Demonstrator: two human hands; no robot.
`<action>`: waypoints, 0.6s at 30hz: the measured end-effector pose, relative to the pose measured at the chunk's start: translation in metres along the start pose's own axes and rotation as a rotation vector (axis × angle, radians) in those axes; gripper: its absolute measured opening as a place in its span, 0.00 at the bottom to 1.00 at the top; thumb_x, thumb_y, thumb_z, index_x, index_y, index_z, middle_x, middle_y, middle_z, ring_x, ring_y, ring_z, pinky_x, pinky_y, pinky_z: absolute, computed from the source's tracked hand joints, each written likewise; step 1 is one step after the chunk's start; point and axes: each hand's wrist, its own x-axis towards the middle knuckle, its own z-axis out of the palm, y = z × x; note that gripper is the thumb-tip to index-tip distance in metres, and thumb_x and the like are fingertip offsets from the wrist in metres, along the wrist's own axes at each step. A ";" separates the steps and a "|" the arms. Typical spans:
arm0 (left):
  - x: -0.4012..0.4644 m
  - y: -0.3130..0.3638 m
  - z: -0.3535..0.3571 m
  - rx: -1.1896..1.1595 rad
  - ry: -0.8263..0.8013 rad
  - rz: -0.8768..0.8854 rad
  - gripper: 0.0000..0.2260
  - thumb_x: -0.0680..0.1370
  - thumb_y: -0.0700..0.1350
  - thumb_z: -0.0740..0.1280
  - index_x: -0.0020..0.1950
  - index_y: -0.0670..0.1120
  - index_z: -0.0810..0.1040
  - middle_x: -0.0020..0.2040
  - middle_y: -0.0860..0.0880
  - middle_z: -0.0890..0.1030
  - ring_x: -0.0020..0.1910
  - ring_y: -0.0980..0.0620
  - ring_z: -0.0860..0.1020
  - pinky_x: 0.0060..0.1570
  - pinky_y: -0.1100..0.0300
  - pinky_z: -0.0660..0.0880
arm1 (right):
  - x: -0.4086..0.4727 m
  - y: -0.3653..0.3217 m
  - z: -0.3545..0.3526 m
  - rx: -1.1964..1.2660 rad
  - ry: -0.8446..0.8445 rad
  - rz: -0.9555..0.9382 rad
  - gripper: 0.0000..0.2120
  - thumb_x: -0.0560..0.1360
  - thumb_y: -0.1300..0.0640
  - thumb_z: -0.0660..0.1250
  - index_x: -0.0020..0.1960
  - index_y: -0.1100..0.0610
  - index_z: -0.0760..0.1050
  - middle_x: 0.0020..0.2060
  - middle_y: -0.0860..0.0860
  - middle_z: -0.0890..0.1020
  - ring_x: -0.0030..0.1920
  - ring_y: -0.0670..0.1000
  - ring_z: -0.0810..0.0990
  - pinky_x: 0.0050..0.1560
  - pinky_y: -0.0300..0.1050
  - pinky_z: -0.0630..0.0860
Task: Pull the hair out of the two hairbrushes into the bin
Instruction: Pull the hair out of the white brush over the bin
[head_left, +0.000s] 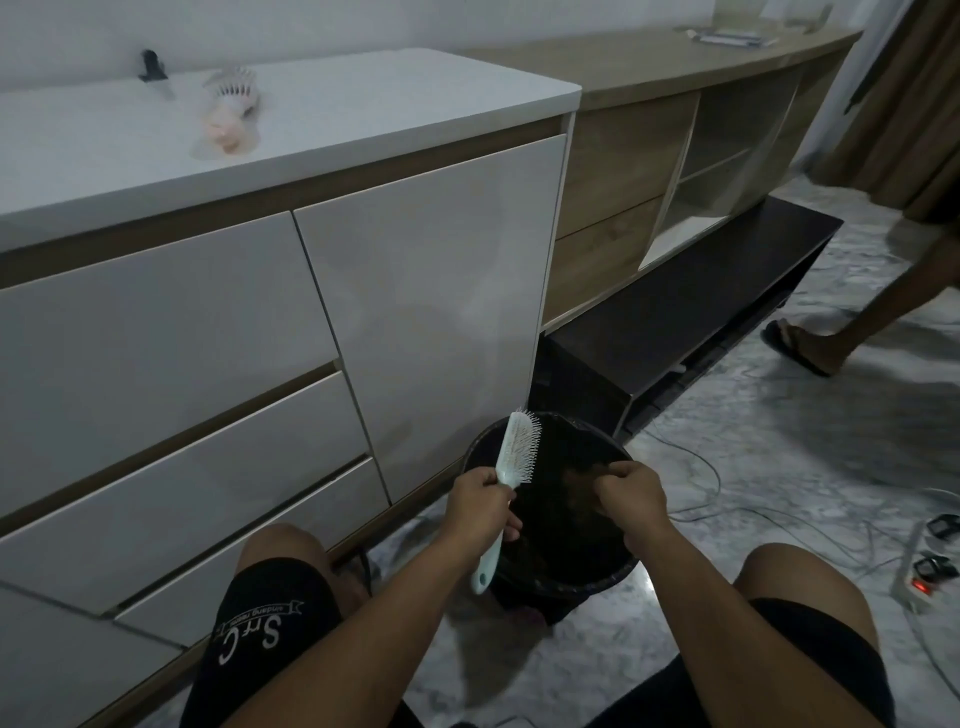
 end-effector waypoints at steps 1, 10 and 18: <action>0.000 0.000 0.001 0.002 -0.004 -0.001 0.10 0.77 0.34 0.59 0.53 0.37 0.78 0.33 0.43 0.79 0.27 0.50 0.76 0.28 0.59 0.75 | 0.002 0.001 0.001 0.003 -0.001 0.000 0.24 0.65 0.59 0.67 0.61 0.56 0.77 0.54 0.54 0.81 0.55 0.58 0.81 0.58 0.58 0.79; 0.005 -0.002 0.007 0.049 -0.058 -0.008 0.11 0.78 0.34 0.59 0.56 0.37 0.77 0.41 0.41 0.80 0.29 0.50 0.77 0.31 0.59 0.76 | 0.018 -0.014 -0.004 0.402 -0.027 0.120 0.17 0.76 0.71 0.65 0.64 0.68 0.73 0.57 0.62 0.76 0.53 0.59 0.78 0.53 0.51 0.81; 0.036 0.006 0.024 0.106 -0.082 -0.014 0.11 0.77 0.35 0.59 0.56 0.38 0.77 0.52 0.38 0.80 0.32 0.49 0.79 0.37 0.55 0.80 | 0.019 -0.031 -0.002 0.661 -0.088 0.187 0.12 0.77 0.72 0.62 0.60 0.67 0.72 0.54 0.61 0.74 0.52 0.59 0.76 0.58 0.54 0.79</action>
